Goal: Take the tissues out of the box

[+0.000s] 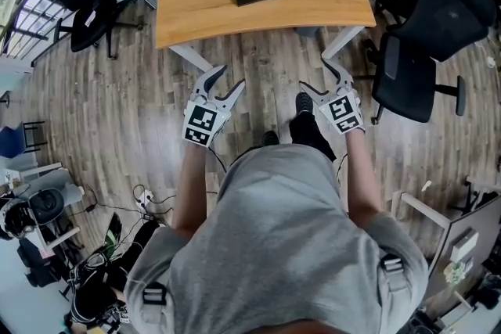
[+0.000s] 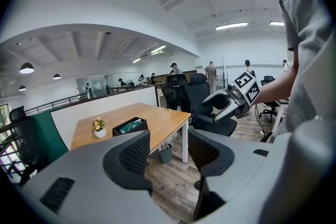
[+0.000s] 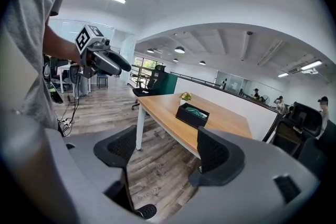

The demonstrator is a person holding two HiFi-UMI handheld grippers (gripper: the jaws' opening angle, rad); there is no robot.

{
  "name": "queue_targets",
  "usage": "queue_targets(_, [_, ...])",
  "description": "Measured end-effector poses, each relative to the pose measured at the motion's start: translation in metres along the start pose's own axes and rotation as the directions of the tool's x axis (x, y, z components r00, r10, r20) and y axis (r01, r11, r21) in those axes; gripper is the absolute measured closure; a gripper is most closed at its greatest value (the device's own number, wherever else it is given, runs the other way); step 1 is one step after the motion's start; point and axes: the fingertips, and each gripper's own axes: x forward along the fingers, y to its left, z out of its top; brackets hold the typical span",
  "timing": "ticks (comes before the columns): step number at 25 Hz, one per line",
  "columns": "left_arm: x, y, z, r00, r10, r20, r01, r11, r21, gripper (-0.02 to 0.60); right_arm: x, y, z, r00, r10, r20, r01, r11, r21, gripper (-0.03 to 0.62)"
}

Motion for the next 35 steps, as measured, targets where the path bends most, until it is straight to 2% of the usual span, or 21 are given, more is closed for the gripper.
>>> queue_targets(8, [0.033,0.01,0.006,0.999,0.014,-0.04,-0.014,1.0,-0.009,0.341,0.021,-0.034,-0.012,1.0,0.025,-0.001,-0.025,0.999,0.034,0.222])
queue_targets(21, [0.102,0.037,0.04,0.995,0.083,-0.052,-0.085,0.995,-0.049,0.341,0.064,-0.112,-0.016,0.993,0.119,-0.008,-0.119,0.993,0.0,0.226])
queue_targets(35, [0.131,0.055,0.051,0.977,0.199,-0.078,-0.209,0.968,-0.14,0.341,0.102,-0.158,-0.009,0.969,0.246,-0.004,-0.246,0.967,-0.061,0.23])
